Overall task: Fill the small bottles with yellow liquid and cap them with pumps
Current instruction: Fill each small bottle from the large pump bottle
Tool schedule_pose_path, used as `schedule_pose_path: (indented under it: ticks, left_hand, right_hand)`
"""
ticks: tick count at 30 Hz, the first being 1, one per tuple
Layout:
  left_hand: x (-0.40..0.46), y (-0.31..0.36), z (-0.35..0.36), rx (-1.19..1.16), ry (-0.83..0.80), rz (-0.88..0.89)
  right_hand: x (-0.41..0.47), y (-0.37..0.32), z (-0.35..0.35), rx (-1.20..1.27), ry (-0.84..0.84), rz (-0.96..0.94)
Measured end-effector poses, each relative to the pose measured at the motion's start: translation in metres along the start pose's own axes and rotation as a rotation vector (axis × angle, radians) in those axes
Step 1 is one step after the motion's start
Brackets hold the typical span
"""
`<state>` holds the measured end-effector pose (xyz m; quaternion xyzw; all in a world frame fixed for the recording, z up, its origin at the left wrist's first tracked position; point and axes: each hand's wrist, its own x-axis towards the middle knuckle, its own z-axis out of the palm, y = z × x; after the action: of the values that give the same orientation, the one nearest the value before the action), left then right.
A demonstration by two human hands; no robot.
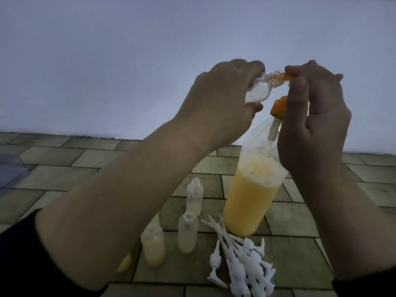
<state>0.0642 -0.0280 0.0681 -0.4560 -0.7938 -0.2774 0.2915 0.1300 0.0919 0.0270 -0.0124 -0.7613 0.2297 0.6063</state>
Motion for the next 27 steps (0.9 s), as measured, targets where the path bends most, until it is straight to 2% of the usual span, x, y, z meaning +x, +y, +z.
schedule_pose_path:
  ticks: [7, 14, 18, 22, 25, 27]
  left_hand:
    - [0.0, -0.004, -0.003, 0.034, -0.048, -0.015]
    - [-0.004, 0.004, 0.005, -0.005, 0.006, -0.008]
    - [-0.005, -0.001, 0.002, 0.012, -0.052, 0.01]
    - [-0.002, -0.005, -0.016, -0.045, -0.039, -0.008]
    - [-0.01, -0.015, -0.024, -0.124, -0.05, -0.078]
    - [-0.023, -0.029, -0.023, -0.197, -0.078, -0.196]
  right_hand:
    - [0.004, -0.001, -0.003, 0.019, -0.072, 0.04]
    - [-0.004, 0.003, 0.001, 0.005, 0.017, 0.034]
    - [-0.005, 0.003, -0.007, -0.001, -0.073, 0.038]
    - [0.011, -0.015, -0.024, -0.064, -0.199, 0.047]
    - [0.023, -0.02, -0.035, -0.122, -0.328, 0.077]
    - [0.024, -0.018, -0.039, -0.104, -0.375, 0.1]
